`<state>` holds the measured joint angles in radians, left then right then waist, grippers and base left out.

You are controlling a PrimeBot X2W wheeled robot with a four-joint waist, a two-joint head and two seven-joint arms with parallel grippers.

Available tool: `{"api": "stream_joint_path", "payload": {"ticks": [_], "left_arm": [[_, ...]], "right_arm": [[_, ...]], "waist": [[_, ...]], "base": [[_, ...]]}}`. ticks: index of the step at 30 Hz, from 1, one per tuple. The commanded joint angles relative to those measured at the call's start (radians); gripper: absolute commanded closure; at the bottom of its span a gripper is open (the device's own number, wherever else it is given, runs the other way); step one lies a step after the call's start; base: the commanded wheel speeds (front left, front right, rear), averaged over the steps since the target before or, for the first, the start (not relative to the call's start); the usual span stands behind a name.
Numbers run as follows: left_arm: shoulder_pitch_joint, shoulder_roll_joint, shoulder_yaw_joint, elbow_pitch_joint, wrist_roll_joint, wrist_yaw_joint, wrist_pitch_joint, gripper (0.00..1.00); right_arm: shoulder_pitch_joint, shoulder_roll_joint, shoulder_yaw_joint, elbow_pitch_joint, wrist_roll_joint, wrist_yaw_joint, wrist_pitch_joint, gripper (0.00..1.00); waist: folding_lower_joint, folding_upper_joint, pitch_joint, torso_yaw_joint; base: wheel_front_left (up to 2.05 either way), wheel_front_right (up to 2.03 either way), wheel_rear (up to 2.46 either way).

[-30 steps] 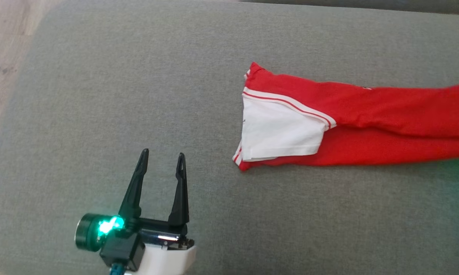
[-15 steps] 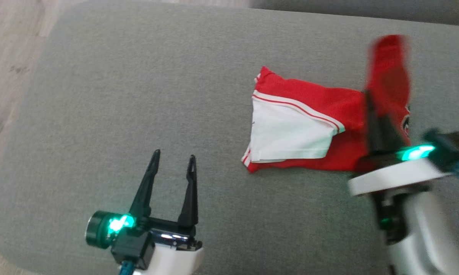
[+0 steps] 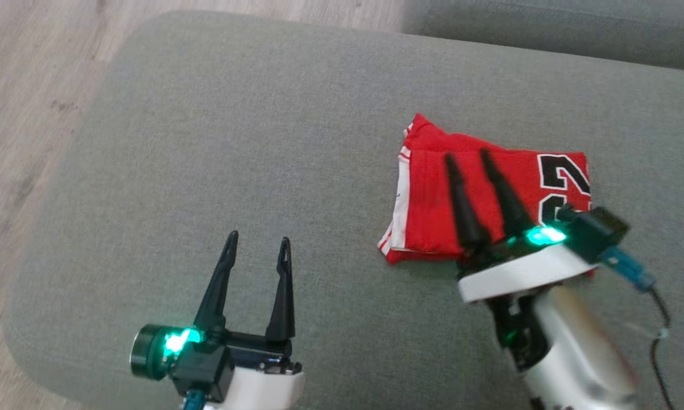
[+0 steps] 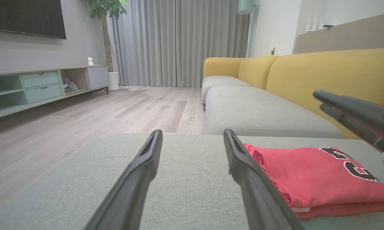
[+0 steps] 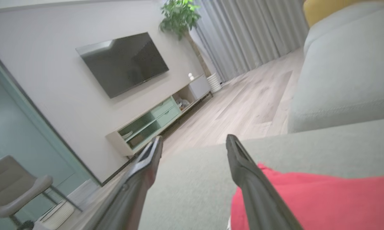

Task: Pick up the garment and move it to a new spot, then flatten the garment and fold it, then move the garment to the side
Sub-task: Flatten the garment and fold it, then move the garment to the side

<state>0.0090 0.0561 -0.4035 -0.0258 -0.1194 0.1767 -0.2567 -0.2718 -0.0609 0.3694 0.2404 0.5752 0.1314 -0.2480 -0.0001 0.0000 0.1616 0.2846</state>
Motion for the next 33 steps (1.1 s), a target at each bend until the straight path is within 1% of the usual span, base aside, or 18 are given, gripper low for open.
{"api": "stream_joint_path", "payload": {"ticks": [1,4,6,9,11,15,19,25,33], "left_arm": [[-0.012,-0.006,0.036,-0.029,-0.003,0.005,-0.005,0.0],[0.004,-0.006,0.049,-0.025,-0.002,0.008,-0.005,0.0],[0.017,-0.006,0.063,-0.022,-0.005,0.007,-0.005,0.0],[0.039,-0.006,0.09,-0.02,-0.01,0.002,-0.005,0.0],[0.058,-0.006,0.111,-0.024,-0.008,-0.004,-0.005,0.0],[0.111,-0.006,0.149,-0.028,0.003,-0.021,-0.005,0.0],[0.156,-0.006,0.175,-0.029,0.013,-0.036,-0.005,0.0],[0.195,-0.006,0.181,-0.02,0.01,-0.058,-0.005,0.0],[0.218,-0.006,0.192,-0.015,0.008,-0.068,-0.005,0.0]], "right_arm": [[-0.026,0.01,-0.002,-0.032,-0.012,-0.001,-0.012,0.0],[0.01,0.01,-0.112,-0.057,-0.072,-0.001,-0.013,0.0],[0.052,0.01,-0.179,-0.068,-0.135,-0.001,-0.013,0.0],[0.125,-0.011,-0.254,-0.089,-0.252,-0.001,-0.013,0.0],[0.174,-0.02,-0.293,-0.104,-0.292,-0.001,-0.014,0.0],[0.279,-0.055,-0.306,-0.129,-0.349,-0.001,-0.014,0.0],[0.364,-0.078,-0.307,-0.141,-0.404,-0.001,-0.014,0.0],[0.431,-0.057,-0.31,-0.13,-0.415,-0.001,-0.014,0.0],[0.449,-0.047,-0.294,-0.121,-0.426,-0.001,-0.014,0.0]], "waist": [[0.0001,0.0,-0.009,-0.009],[0.0001,0.0,-0.032,-0.029],[0.0001,0.0,-0.05,-0.046],[0.0001,0.0,-0.078,-0.072],[0.0001,0.0,-0.1,-0.093],[0.0001,0.0,-0.155,-0.129],[0.0001,0.0,-0.186,-0.152],[0.0001,0.0,-0.217,-0.169],[0.0001,0.0,-0.23,-0.178]], "base": [[0.0,0.0,0.0],[0.0,0.0,0.0],[0.0,0.0,0.0],[0.0,0.0,0.0],[0.0,0.0,0.0],[0.0,0.0,0.0],[0.0,0.0,0.0],[0.0,0.0,0.0],[0.0,0.0,0.0]]}}
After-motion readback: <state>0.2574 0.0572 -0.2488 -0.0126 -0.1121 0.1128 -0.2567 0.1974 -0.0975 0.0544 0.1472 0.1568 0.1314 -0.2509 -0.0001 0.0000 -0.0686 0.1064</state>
